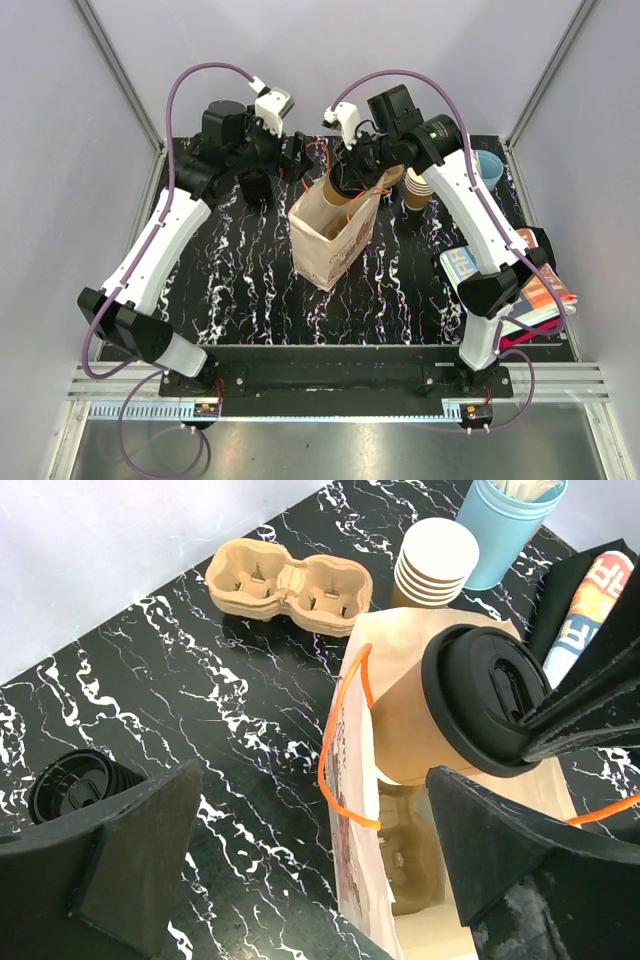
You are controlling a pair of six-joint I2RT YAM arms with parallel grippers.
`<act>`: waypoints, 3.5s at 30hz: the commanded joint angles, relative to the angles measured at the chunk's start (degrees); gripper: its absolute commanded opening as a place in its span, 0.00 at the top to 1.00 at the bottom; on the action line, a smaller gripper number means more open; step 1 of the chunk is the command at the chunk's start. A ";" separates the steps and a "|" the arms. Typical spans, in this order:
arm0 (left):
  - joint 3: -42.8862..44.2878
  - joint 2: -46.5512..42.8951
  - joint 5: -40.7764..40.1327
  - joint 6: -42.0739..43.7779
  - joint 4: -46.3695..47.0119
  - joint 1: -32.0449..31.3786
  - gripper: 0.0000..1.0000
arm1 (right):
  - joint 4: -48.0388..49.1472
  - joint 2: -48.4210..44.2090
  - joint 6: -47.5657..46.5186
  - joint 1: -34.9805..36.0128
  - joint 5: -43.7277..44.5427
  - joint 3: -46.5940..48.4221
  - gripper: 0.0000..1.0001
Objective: Pack the takeout coffee
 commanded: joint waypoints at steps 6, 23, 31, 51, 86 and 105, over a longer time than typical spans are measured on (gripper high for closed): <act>0.55 2.04 0.11 0.73 4.01 0.26 0.05 | -0.40 -0.81 -0.32 0.65 0.84 -0.20 1.00; -0.25 2.57 0.55 -0.68 6.30 0.26 0.29 | -1.10 0.77 -0.85 0.82 1.81 0.59 1.00; 0.55 3.71 1.16 -0.68 5.86 0.34 0.47 | -1.80 3.41 -0.67 0.82 1.81 2.61 1.00; 0.28 2.40 4.15 -1.65 6.03 0.08 0.94 | -0.93 5.26 -0.14 0.82 5.32 0.33 1.00; -3.23 -1.47 1.34 -1.56 7.79 -2.73 1.00 | 1.09 7.54 0.82 -0.58 6.47 -2.74 1.00; -2.97 -0.07 -12.10 -4.11 8.50 -2.73 1.00 | 4.17 5.52 0.47 -2.96 5.85 -9.25 1.00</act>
